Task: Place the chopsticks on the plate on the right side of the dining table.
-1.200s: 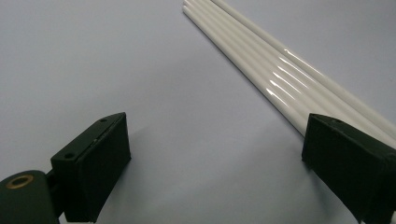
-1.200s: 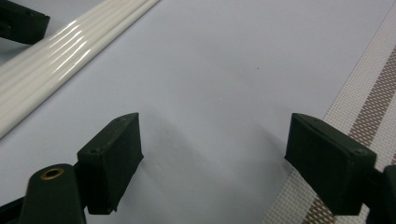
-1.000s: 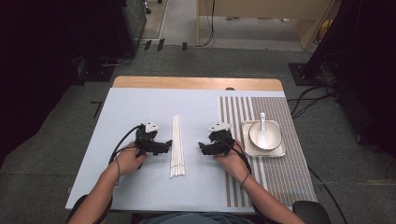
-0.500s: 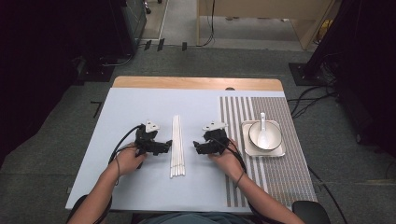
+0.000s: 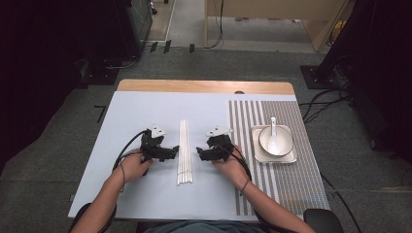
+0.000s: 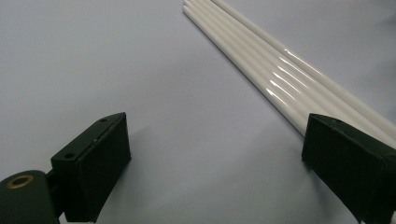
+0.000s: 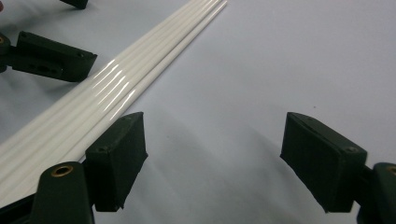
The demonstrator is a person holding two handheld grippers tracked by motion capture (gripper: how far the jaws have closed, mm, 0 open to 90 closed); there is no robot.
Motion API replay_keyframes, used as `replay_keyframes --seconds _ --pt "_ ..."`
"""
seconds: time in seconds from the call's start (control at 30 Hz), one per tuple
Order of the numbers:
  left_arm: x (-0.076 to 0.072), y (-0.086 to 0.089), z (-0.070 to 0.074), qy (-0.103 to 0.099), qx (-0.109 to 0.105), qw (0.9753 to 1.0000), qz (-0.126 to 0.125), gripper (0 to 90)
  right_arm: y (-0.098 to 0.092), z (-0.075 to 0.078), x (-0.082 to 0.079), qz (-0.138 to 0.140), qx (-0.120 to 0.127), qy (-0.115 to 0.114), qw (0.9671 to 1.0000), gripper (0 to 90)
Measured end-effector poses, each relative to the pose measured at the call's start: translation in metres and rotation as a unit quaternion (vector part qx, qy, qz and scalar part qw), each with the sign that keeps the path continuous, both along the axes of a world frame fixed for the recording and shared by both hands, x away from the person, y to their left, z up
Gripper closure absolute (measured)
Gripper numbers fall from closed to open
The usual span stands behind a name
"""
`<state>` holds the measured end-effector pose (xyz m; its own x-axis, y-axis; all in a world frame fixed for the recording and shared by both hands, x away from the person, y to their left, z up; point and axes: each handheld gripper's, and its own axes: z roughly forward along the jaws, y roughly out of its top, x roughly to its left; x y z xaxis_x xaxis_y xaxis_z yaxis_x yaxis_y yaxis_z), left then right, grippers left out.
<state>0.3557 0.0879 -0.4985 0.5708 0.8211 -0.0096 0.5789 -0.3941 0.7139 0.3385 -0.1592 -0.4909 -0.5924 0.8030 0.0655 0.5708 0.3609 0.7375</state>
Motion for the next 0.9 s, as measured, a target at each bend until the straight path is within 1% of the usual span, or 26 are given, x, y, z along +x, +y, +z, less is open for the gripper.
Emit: replay_keyframes --seconds 0.07,0.17,0.33,0.37,0.53,0.6,0.67,0.77,0.9 --pt "0.0 0.0 0.0 0.0 0.0 1.0 0.0 7.8 0.001 0.001 0.001 0.004 -0.002 -0.002 1.0 22.2" --pt "0.0 0.0 0.0 0.0 0.0 1.0 0.0 7.8 0.004 0.001 0.002 0.001 0.007 0.0 1.0 22.5" --pt "0.0 0.0 0.0 0.0 0.0 1.0 0.0 7.8 0.007 0.002 0.002 0.003 0.005 -0.001 1.0 22.6" --pt "0.0 0.0 0.0 0.0 0.0 1.0 0.0 7.8 0.009 0.002 0.002 0.004 0.008 0.002 1.0 22.6" --pt "0.0 0.0 0.0 0.0 0.001 1.0 -0.001 7.8 0.012 0.003 0.003 0.004 0.01 0.002 0.9999 23.1" --pt "0.0 0.0 0.0 0.0 0.001 1.0 0.0 7.7 0.014 0.003 0.003 0.008 0.011 0.0 0.9999 23.5" --pt "0.0 0.0 0.0 -0.001 0.0 1.0 0.0 7.8 0.016 0.003 0.004 0.009 0.016 0.003 0.9998 24.6" --pt "0.0 0.0 0.0 0.0 0.0 1.0 0.0 7.8 0.018 0.004 0.004 0.011 0.02 -0.001 0.9997 25.4" --pt "0.0 0.0 0.0 0.0 0.0 1.0 0.0 7.8 0.019 0.003 0.005 0.011 0.025 0.001 0.9996 26.1"
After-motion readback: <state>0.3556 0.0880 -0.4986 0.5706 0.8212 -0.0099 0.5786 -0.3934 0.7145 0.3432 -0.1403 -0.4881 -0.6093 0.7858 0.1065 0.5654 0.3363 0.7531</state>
